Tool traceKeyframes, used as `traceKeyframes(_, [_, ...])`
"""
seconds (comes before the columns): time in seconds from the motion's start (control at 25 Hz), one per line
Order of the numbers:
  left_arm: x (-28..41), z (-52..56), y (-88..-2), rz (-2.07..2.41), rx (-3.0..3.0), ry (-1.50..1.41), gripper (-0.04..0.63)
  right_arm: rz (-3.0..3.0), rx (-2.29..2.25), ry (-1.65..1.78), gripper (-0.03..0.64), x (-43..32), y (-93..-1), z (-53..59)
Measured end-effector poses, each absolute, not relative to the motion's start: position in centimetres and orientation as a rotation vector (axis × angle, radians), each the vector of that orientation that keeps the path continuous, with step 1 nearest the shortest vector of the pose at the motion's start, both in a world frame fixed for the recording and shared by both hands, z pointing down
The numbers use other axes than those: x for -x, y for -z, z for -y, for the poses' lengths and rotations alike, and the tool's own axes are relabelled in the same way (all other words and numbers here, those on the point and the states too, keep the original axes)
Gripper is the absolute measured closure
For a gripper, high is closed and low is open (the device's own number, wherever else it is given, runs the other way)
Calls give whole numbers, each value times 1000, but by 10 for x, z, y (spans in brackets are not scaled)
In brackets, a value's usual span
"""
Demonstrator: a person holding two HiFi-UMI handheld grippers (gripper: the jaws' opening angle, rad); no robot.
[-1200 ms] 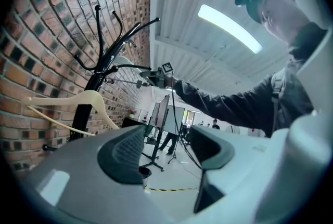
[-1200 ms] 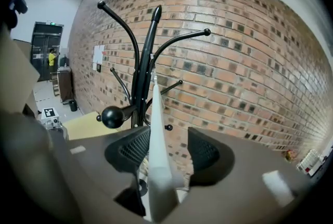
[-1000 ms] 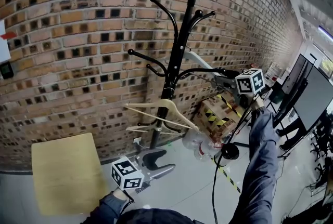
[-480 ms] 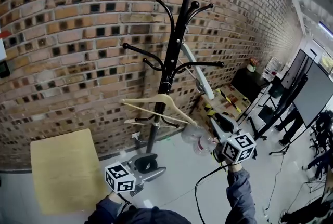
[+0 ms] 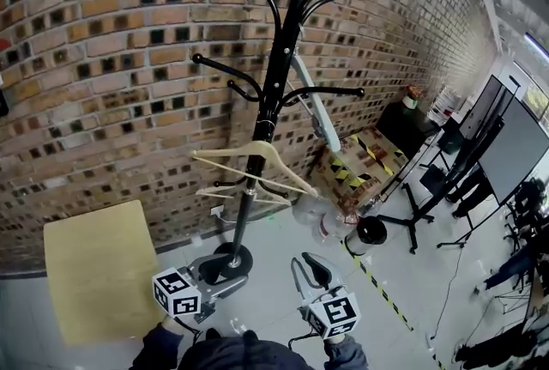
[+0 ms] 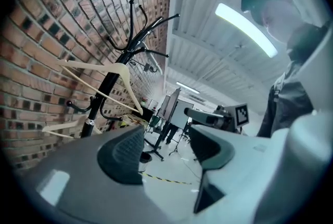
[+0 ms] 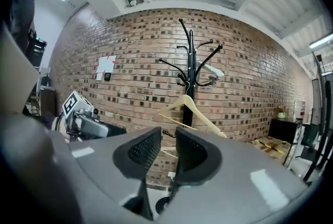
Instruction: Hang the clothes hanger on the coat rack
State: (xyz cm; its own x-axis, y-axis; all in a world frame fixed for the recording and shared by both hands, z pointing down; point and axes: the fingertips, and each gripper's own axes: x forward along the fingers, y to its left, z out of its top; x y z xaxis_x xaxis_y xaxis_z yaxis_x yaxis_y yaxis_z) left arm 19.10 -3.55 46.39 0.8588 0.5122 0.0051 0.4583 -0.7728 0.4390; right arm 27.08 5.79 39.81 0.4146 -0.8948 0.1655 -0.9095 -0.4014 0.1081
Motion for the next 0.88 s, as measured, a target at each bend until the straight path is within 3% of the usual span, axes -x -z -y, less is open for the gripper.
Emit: traceKeyframes(0.88, [-186, 40, -466, -687, -2607, -143, 331, 1588, -2482, -120, 529, -271, -398, -66])
